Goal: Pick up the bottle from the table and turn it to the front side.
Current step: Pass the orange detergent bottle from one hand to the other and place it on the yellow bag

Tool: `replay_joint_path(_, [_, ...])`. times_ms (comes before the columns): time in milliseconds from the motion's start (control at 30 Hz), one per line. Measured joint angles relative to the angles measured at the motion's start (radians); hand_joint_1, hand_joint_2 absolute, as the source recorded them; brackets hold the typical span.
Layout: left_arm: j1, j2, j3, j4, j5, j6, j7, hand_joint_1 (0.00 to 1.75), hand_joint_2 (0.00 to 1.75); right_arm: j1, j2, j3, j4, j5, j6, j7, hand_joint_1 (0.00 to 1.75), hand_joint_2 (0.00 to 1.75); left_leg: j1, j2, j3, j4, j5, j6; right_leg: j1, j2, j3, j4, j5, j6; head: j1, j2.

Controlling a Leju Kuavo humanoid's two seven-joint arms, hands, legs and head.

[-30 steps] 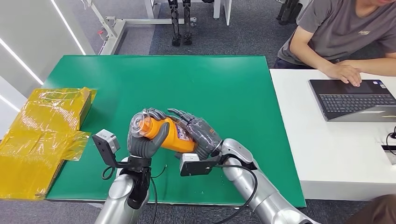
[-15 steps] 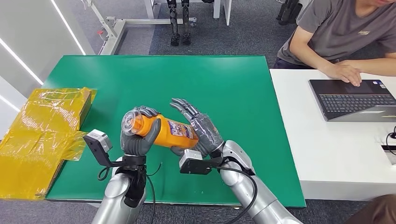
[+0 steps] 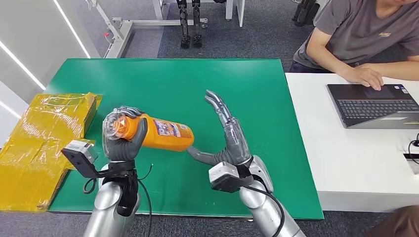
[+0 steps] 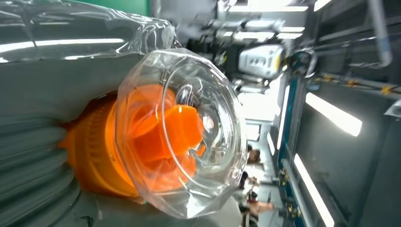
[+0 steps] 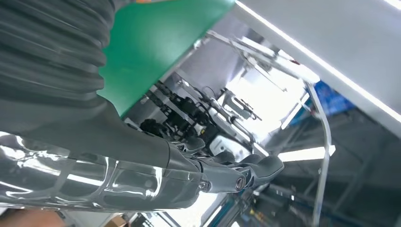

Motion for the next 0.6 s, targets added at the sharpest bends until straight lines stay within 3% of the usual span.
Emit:
replay_joint_path(200, [-0.008,0.039,0.041,-0.058,-0.23,0.183,-0.009,1.75,1.75,0.062,-0.014,-0.005,-0.099,-0.043,-0.015,0.001,0.0,1.75,0.0,0.0,0.0,0.0,0.0,0.0,0.0,0.0,0.0,0.0,0.0,0.0,0.0,0.0])
replay_joint_path(600, [-0.08,0.144,0.1,-0.077,-0.705,0.284,0.136,1.75,1.75,0.116,-0.024,-0.041,-0.191,-0.045,-0.026,0.023,0.0,1.75,0.0,0.0,0.0,0.0,0.0,0.0,0.0,0.0,0.0,0.0,0.0,0.0,0.0,0.0])
